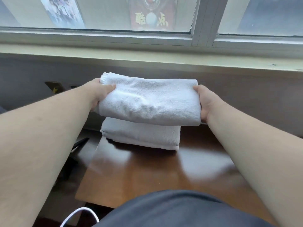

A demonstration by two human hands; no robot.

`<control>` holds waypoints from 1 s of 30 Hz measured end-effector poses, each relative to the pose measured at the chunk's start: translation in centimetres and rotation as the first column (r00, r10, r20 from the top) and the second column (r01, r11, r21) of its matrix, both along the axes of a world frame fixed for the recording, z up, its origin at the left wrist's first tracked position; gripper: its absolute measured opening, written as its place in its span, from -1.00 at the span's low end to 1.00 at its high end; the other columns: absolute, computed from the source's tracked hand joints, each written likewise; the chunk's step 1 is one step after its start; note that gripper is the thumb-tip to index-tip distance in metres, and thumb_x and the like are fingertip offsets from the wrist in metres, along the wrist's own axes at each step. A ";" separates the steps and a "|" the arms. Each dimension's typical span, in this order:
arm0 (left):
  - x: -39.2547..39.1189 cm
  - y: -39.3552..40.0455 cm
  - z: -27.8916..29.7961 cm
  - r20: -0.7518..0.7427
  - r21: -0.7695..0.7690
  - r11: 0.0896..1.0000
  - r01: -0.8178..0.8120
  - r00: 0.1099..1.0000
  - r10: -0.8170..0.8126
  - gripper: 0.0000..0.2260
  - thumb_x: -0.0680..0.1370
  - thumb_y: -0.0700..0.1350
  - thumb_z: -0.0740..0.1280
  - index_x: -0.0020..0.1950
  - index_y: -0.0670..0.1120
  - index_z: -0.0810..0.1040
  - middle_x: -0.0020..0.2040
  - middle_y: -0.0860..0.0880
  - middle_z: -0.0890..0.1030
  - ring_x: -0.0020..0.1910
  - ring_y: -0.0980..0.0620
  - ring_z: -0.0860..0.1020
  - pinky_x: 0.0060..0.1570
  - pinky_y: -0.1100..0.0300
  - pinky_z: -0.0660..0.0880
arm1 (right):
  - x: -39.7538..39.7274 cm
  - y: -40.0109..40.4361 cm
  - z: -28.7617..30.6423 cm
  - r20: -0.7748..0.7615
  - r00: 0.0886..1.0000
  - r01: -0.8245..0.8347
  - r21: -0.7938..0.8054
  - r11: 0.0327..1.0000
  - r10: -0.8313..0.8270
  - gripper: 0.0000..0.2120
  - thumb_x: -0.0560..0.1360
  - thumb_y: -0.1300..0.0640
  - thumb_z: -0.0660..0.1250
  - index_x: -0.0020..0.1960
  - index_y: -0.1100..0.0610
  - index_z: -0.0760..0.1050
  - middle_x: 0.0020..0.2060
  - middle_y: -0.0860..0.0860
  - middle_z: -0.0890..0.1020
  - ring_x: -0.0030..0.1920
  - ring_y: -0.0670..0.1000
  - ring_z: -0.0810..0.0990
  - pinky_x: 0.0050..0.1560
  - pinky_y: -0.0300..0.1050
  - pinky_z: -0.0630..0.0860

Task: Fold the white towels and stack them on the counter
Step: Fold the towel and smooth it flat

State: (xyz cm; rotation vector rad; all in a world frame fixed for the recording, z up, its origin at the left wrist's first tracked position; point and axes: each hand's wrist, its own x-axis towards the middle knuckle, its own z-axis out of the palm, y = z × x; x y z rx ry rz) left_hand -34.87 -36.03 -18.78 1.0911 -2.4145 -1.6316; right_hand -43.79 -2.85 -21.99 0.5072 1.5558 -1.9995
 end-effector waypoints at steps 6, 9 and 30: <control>-3.8 -3.8 -3.2 0.081 0.067 0.996 0.054 0.995 -0.059 -0.71 0.48 0.12 0.45 0.11 0.07 0.50 -0.03 -0.03 0.65 -0.35 -0.13 0.68 -0.42 -0.21 0.55 | -0.6 -3.2 -3.2 0.056 0.988 0.144 0.013 0.989 -0.144 -0.65 0.61 -0.03 0.20 0.26 0.13 0.56 0.01 0.09 0.73 -0.07 0.17 0.73 -0.15 0.11 0.65; -5.2 -4.7 -5.5 0.129 0.097 0.991 0.093 0.986 -0.105 -0.57 0.50 0.12 0.44 0.28 -0.02 0.46 0.06 -0.11 0.65 -0.19 -0.22 0.68 -0.40 -0.17 0.57 | -0.8 -4.0 -4.9 0.076 0.981 0.173 0.048 0.984 -0.177 -0.70 0.63 0.00 0.22 0.19 0.16 0.57 -0.07 0.10 0.74 -0.17 0.15 0.74 -0.33 0.04 0.64; -6.7 -6.3 -12.2 0.282 0.540 0.841 0.039 0.933 -0.224 -0.69 0.54 0.03 0.39 0.18 -0.13 0.61 -0.05 -0.15 0.71 -0.17 -0.13 0.70 -0.23 0.01 0.61 | -0.4 -4.6 -9.5 0.210 0.973 0.028 0.321 0.947 -0.100 -0.59 0.62 -0.17 0.24 0.21 0.16 0.53 0.01 0.10 0.71 -0.04 0.11 0.71 -0.09 -0.02 0.62</control>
